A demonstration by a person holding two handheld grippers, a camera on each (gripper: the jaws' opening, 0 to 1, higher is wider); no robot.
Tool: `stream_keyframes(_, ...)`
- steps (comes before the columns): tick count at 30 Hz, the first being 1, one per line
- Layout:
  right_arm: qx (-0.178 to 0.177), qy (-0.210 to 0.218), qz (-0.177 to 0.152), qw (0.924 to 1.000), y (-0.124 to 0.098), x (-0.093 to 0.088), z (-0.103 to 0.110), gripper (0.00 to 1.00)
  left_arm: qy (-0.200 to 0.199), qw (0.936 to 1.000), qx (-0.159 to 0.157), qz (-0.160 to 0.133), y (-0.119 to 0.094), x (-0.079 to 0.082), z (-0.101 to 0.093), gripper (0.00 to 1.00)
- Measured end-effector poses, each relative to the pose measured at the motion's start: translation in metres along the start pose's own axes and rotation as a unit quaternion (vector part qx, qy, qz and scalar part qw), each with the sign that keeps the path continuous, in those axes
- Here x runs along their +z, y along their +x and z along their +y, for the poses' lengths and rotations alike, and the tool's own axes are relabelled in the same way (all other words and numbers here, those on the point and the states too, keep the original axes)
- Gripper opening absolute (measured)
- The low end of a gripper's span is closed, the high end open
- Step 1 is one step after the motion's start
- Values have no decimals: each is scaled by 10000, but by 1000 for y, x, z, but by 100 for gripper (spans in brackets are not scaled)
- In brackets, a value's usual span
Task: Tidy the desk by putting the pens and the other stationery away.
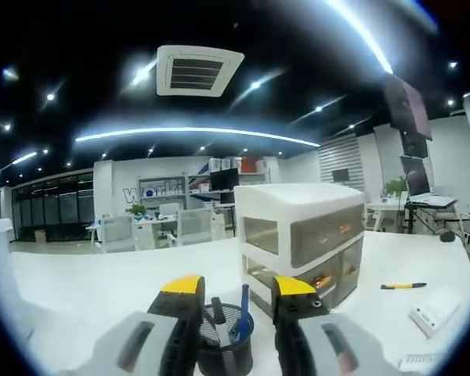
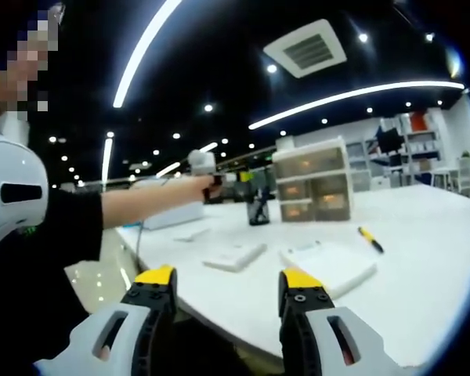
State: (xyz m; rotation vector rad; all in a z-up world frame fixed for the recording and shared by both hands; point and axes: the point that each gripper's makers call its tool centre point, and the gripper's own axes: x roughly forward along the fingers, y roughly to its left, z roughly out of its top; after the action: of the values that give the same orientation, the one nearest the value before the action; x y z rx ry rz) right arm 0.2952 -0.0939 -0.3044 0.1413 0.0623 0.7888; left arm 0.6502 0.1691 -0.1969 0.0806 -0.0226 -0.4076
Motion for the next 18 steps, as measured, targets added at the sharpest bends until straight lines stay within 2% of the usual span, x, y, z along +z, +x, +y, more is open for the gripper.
stream_keyframes(11,32,-54,-28,10000,1,8,6,49,-153,9987,-441,-191,-51,8,-35,40)
stream_keyframes(18,51,-108,40,9999,5,7,12,49,-104,9969,-745,-243,-85,7,-50,45)
